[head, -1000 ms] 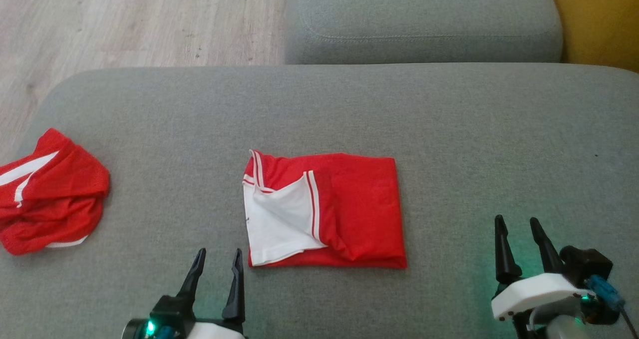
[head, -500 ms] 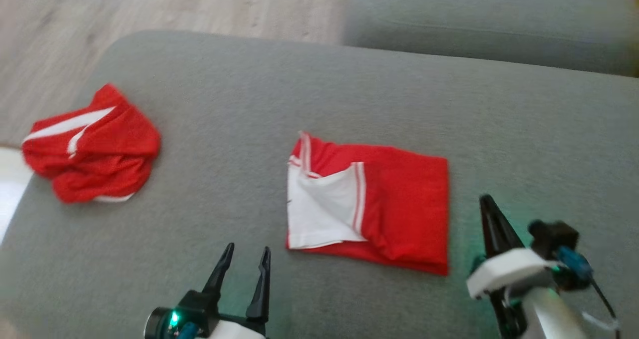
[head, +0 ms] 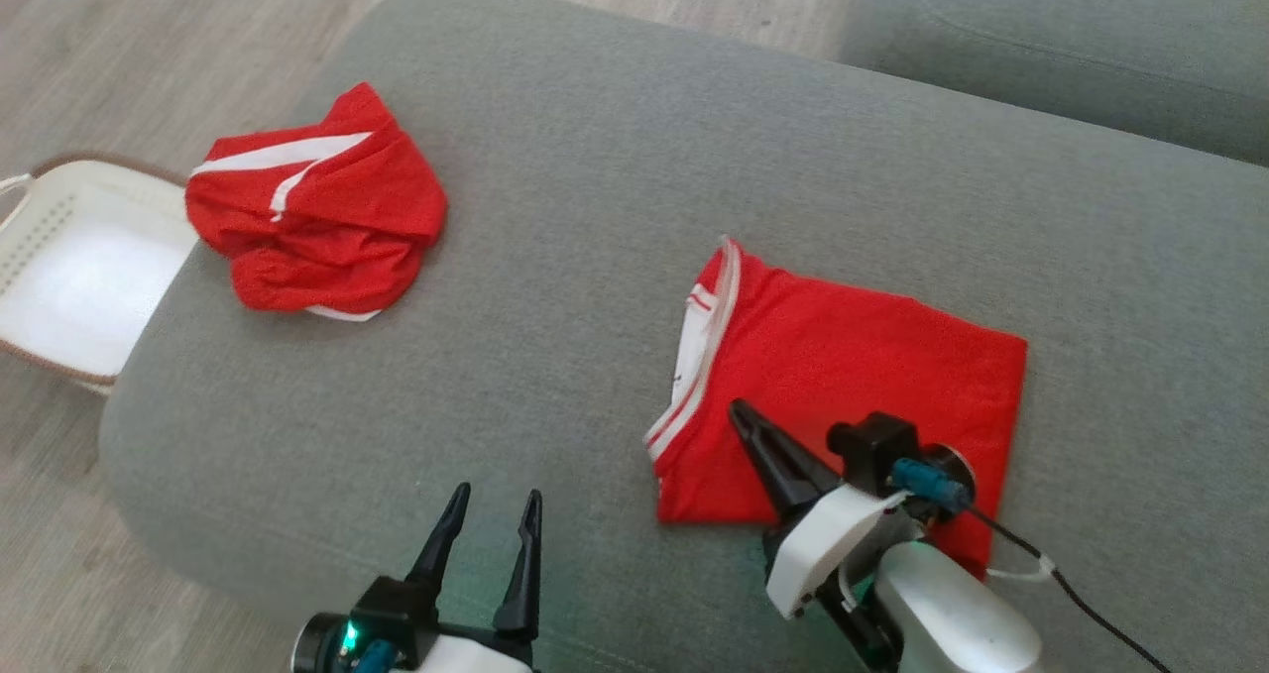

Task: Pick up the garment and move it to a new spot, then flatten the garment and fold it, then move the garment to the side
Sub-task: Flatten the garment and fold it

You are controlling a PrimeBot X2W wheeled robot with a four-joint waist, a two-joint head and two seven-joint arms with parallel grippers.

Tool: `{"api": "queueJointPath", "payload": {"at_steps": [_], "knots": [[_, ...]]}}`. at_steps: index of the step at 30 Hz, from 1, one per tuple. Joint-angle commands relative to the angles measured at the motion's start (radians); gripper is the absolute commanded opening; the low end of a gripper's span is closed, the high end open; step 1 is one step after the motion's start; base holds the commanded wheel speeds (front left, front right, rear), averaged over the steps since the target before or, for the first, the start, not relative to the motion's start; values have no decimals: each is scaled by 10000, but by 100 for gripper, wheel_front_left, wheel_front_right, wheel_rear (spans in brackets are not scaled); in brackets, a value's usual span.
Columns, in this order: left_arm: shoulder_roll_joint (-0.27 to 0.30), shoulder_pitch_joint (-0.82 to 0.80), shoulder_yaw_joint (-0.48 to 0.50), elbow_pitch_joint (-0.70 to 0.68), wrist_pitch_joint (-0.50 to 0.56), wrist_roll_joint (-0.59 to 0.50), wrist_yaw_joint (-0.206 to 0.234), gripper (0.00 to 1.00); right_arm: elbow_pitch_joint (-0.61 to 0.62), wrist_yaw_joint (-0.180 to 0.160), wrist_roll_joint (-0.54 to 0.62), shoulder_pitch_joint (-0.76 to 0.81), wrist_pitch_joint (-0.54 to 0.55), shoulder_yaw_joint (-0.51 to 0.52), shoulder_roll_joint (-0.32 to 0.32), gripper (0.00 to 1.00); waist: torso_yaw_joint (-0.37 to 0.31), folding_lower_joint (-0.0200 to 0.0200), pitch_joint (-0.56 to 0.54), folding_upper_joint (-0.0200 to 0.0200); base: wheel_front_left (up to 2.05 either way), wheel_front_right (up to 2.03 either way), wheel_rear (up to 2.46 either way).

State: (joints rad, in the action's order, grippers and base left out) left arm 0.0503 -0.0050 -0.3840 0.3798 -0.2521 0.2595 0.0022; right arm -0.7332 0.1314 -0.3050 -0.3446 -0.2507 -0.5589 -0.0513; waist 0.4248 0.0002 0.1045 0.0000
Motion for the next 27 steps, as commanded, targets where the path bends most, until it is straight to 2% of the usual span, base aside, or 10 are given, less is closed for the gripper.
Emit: {"api": "queueJointPath", "payload": {"at_steps": [1, 5, 11, 12, 20, 27], "knots": [[-1, -340, 357, -378, -97, 92, 101, 100, 354, -7, -289, -297, -111, -451, 10, 0, -225, -2, -56, 0, 0, 0, 0], [-1, -433, 425, -412, -97, 96, 107, 100, 494, -7, -630, -377, -111, -55, -28, 0, -809, -2, -148, 0, 0, 0, 0], [-1, -652, 544, -382, -97, 29, 130, 100, 614, -7, -255, -169, -111, 1277, -246, 0, -1841, -2, -283, 0, 0, 0, 0], [-1, -652, 544, -382, -97, 29, 130, 100, 614, -7, -255, -169, -111, 1277, -246, 0, -1841, -2, -283, 0, 0, 0, 0], [-1, -826, 1220, -278, -97, 176, 371, 100, 826, -7, 478, 623, -111, 3484, -307, 0, -3233, -2, -499, 0, 0, 0, 0], [-1, -656, 1857, -156, -97, -28, 426, 100, 1205, -7, 1375, 1233, -111, 4361, -272, 0, -3956, -2, -621, 0, 0, 0, 0]]}}
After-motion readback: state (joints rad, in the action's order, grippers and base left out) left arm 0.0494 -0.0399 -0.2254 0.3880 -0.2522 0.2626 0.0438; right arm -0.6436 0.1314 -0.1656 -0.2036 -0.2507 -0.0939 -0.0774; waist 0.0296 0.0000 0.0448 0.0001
